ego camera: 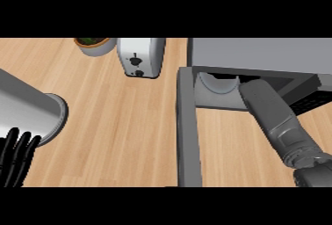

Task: Pick up the milk, place it into the microwave and close the microwave

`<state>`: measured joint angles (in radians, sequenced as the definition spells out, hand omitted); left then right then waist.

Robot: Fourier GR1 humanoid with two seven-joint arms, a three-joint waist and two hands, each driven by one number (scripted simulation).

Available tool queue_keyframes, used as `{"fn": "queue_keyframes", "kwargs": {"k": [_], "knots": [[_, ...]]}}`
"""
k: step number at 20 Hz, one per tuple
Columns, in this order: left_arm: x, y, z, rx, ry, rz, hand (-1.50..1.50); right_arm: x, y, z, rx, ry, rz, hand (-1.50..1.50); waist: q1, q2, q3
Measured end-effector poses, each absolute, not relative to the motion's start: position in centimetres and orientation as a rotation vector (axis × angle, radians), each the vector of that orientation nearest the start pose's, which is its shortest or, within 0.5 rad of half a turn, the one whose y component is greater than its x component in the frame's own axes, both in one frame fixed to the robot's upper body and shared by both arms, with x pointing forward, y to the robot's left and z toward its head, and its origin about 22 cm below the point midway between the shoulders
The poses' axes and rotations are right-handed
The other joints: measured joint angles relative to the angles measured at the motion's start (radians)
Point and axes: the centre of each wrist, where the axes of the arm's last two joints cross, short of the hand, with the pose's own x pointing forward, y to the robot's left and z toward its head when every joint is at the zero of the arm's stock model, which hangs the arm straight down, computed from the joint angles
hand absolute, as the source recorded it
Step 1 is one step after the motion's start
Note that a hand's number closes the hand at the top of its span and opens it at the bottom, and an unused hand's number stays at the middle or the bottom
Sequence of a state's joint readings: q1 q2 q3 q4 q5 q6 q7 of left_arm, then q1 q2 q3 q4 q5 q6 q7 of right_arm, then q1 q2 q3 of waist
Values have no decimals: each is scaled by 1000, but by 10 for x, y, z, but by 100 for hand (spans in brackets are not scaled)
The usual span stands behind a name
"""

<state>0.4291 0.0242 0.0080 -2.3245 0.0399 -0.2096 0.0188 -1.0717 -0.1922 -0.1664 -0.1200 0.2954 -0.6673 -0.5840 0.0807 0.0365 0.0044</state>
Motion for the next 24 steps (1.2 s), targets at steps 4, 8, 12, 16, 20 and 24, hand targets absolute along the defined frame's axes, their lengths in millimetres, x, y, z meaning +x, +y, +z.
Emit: {"fn": "queue_keyframes", "kwargs": {"k": [4,8,12,16,20,24], "knots": [[122,253,109,29,-1904,-117,-150,437,-217,27,-838,-1813,327,-150,-5,1,2],[115,251,110,32,-1904,-110,-150,435,-233,26,-818,-1820,299,-150,-6,-1,2],[116,247,111,41,-1899,-104,-150,433,-241,25,-720,-1831,277,-150,-18,-4,2],[114,248,110,37,-1888,-103,-150,432,-244,23,-620,-1838,243,-150,-19,-8,-2],[109,251,111,38,-1883,-97,-150,430,-243,21,-531,-1840,211,-150,-24,-14,-4],[111,247,108,18,-1887,-88,-150,427,-247,16,-437,-1844,194,-150,-24,-20,-12]]}}
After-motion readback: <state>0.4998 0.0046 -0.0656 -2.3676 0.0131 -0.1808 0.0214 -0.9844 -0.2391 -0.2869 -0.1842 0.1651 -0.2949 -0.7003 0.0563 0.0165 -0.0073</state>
